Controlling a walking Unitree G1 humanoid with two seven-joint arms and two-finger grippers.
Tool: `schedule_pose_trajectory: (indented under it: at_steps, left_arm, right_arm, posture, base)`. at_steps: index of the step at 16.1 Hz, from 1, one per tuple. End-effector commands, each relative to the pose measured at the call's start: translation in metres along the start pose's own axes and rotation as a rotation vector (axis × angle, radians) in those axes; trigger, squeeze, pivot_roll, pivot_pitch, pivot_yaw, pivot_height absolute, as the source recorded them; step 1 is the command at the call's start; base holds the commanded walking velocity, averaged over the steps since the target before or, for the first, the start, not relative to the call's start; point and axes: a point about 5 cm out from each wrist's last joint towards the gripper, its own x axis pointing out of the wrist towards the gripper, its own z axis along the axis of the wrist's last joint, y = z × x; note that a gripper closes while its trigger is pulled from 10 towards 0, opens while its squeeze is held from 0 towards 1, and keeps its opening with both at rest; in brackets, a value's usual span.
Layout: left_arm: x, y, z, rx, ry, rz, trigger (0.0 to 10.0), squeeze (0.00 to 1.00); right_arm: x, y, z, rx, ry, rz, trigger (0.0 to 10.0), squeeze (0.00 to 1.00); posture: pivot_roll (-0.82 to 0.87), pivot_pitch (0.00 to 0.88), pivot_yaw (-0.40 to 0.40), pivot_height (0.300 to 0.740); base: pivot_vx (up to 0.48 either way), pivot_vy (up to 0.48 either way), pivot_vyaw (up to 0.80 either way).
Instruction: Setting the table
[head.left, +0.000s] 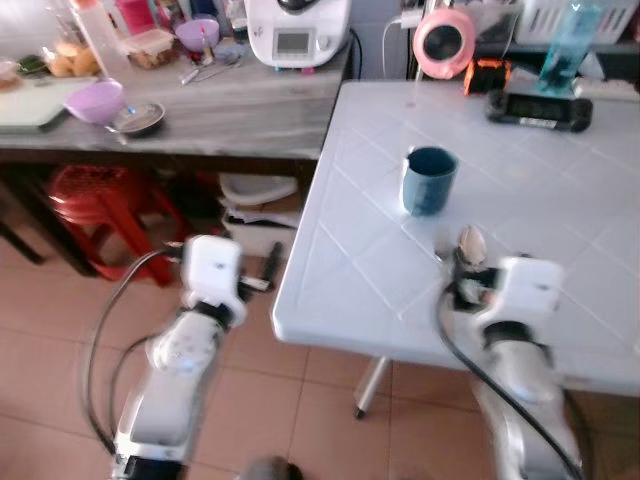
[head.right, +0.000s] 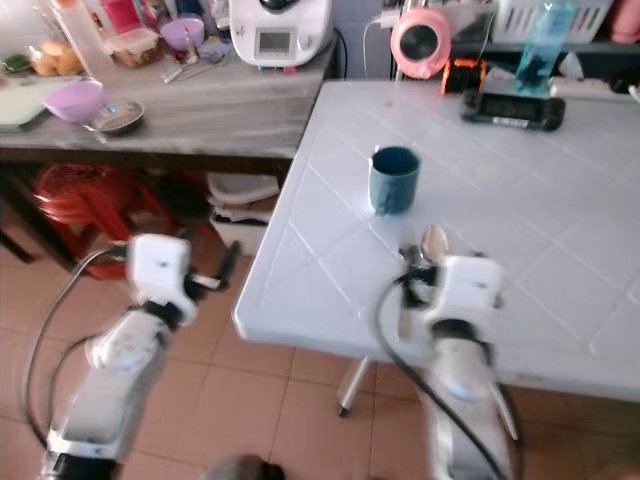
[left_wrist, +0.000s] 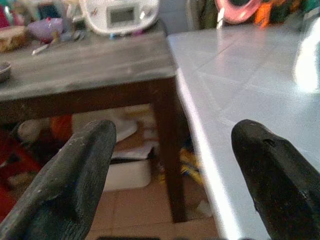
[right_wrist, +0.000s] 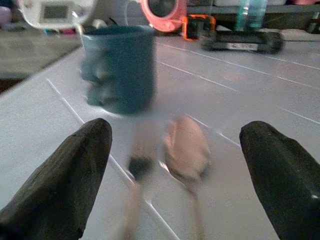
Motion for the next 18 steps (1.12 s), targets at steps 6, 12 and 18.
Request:
schedule_pose_trajectory:
  at_steps: [6,12,18]
  left_arm:
    - [0.002,-0.003,0.004,-0.006,-0.015,0.004,10.0,0.0]
    - [0.002,-0.004,0.003,0.004,0.0,-0.012,10.0,0.0]
    - [0.001,-0.005,0.002,0.009,0.018,-0.033,10.0,0.0]
  right_arm:
    - [0.001,-0.002,0.002,-0.03,-0.007,0.019,10.0,0.0]
    - [0.013,0.005,-0.015,-0.043,0.153,0.1,10.0,0.0]
    - [0.019,0.007,-0.02,-0.005,0.245,0.182,10.0,0.0]
  posture:
    - [-0.07,0.0,0.084,0.74]
    - [-0.06,0.0,0.081,0.74]
    - [-0.06,0.0,0.078,0.74]
  base:
    - [0.0,0.0,0.0]
    - [0.0,0.0,0.0]
    - [0.0,0.0,0.0]
